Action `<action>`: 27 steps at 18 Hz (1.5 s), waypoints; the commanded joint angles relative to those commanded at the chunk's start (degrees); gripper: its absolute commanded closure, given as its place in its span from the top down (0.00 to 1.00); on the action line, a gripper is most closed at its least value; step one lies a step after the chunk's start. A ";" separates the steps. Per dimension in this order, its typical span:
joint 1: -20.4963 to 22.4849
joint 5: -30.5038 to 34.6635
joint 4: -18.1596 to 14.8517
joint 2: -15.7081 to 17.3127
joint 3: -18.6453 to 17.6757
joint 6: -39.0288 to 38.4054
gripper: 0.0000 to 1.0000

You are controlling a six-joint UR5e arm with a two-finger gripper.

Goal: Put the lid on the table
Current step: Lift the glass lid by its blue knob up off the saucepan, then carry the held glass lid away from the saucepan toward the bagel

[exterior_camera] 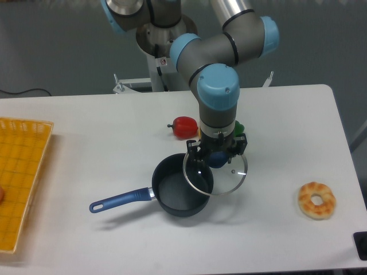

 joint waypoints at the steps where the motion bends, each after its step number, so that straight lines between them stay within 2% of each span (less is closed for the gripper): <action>1: 0.09 0.00 0.00 0.00 0.00 0.09 0.48; 15: 2.72 -0.18 -0.09 -0.18 -0.18 4.92 0.48; 27: 7.64 -0.26 0.53 -1.67 -0.18 13.18 0.48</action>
